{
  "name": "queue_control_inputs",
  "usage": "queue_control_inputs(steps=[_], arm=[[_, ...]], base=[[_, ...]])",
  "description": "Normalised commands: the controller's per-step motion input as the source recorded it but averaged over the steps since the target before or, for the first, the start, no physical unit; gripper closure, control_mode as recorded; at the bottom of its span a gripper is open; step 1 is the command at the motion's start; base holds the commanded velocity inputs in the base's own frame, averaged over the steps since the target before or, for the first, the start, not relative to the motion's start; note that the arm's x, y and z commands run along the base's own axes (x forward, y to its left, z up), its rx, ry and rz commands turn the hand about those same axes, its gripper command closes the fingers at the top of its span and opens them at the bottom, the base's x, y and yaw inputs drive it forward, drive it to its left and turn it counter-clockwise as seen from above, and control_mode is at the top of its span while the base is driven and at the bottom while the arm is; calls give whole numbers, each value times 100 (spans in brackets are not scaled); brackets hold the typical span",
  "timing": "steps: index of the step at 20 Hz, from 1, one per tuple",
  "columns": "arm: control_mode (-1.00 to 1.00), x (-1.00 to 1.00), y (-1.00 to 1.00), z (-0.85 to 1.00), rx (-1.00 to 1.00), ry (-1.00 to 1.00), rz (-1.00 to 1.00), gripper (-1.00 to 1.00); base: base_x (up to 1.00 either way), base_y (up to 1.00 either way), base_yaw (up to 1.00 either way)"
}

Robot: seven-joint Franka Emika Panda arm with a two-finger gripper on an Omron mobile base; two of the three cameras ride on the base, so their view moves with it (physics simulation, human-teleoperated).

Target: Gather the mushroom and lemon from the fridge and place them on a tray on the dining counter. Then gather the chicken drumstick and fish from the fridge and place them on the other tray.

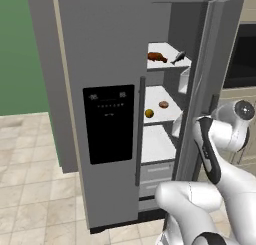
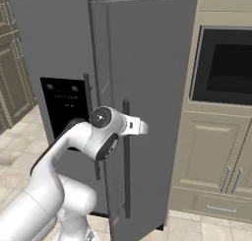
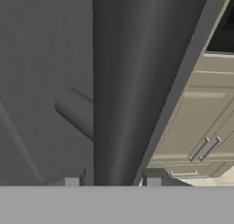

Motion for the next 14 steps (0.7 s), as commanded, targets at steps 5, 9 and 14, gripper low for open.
queue_control_inputs(steps=[5, 9, 14], arm=[[-100, -3, -1, -32, -8, 16, 4, -100], [-100, -96, 45, -23, -11, -1, 10, -100], [-100, -87, 89, 4, -16, 0, 10, -100]], base=[[0, 0, 0], [0, 0, 0], [0, 0, 0]])
